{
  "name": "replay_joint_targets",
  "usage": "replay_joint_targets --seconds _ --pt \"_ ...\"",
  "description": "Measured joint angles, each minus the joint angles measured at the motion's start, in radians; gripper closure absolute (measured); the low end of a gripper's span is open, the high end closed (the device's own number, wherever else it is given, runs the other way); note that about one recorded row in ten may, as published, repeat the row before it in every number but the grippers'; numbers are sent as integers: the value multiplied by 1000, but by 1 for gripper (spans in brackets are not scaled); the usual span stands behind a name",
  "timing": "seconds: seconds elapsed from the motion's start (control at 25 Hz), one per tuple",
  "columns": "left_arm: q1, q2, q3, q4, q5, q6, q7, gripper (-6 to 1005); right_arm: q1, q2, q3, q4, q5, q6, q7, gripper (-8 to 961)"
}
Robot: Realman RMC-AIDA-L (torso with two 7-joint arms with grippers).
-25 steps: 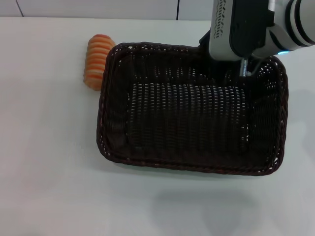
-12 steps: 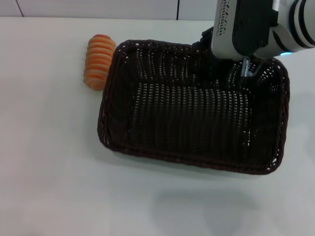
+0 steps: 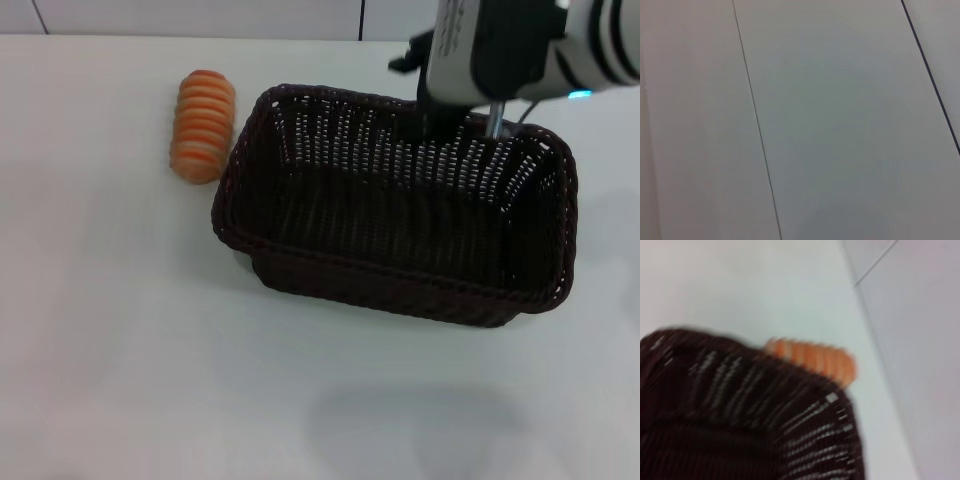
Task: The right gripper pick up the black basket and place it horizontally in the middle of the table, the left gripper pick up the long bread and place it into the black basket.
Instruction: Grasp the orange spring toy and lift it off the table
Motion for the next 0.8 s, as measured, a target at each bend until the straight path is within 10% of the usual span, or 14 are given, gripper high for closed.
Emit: replay_joint_targets --seconds 0.28,0.44,0.8 --pt "14 2 8 90 6 130 0 274 -148 -2 125 317 90 -12 149 364" --pt "24 4 8 203 11 274 1 275 -412 -2 171 569 220 -108 182 364" --pt "13 2 13 374 25 520 24 269 -792 1 304 515 759 -352 -53 364"
